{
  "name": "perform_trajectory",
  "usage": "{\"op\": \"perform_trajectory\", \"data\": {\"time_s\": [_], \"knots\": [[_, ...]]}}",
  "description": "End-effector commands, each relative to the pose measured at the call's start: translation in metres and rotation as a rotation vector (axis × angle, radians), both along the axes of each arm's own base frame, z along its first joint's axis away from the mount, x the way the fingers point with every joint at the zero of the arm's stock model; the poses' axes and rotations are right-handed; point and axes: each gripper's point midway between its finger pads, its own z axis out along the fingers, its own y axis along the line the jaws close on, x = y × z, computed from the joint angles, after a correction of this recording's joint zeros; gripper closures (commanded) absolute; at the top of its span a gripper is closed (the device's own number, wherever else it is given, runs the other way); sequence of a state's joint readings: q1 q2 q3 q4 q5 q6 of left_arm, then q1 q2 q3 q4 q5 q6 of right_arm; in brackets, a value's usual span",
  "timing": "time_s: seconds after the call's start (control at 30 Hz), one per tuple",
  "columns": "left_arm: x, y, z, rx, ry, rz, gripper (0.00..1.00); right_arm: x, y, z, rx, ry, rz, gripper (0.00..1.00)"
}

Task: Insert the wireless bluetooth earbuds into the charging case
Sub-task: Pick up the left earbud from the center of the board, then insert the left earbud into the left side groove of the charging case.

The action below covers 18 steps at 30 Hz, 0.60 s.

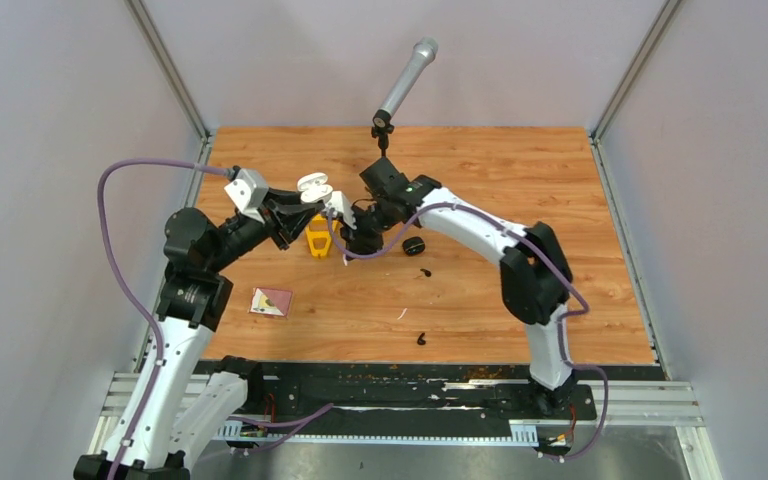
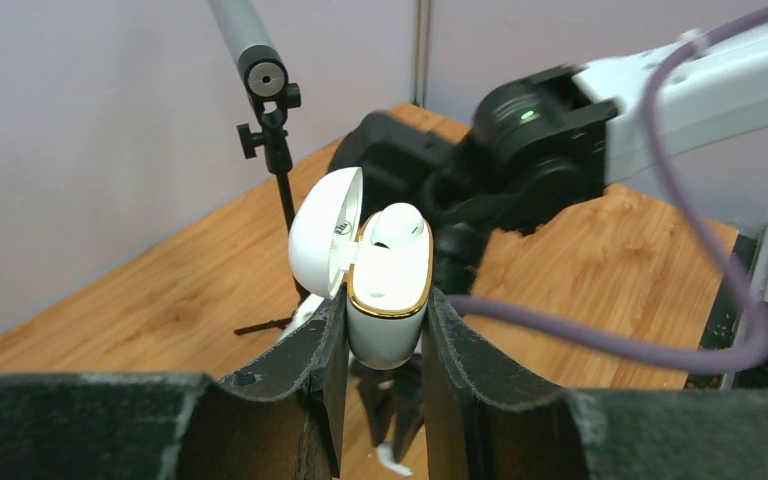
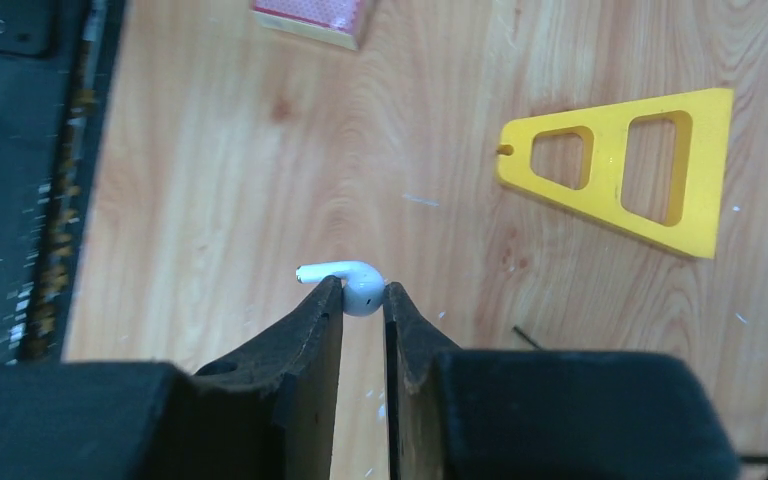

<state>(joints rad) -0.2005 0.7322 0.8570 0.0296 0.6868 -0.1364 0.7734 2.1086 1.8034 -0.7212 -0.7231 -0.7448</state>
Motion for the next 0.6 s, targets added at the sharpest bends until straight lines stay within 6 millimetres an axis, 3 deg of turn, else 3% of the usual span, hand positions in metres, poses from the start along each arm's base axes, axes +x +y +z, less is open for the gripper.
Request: {"op": "perform_trajectory", "data": {"time_s": [0.0,0.13,0.2,0.3,0.37,0.57], "knots": [[0.004,-0.003,0.02,-0.027,-0.052,-0.021,0.99,-0.032,-0.021,0.051,0.08,-0.061,0.035,0.98],[0.004,-0.011,0.003,-0.007,-0.028,-0.078,0.99,-0.059,-0.064,0.07,0.045,-0.12,0.033,1.0],[0.005,-0.014,-0.004,-0.014,-0.013,-0.107,0.99,-0.064,-0.084,0.09,0.053,-0.183,-0.007,1.0],[0.01,-0.022,-0.015,-0.03,0.016,-0.139,1.0,-0.068,-0.108,0.129,0.092,-0.305,-0.07,1.0],[0.011,-0.03,-0.02,-0.028,0.012,-0.175,1.0,-0.071,-0.122,0.166,0.152,-0.412,-0.108,1.0],[0.006,-0.061,-0.027,-0.035,0.006,-0.29,1.0,-0.064,-0.133,0.258,0.31,-0.649,-0.241,1.0]]}}
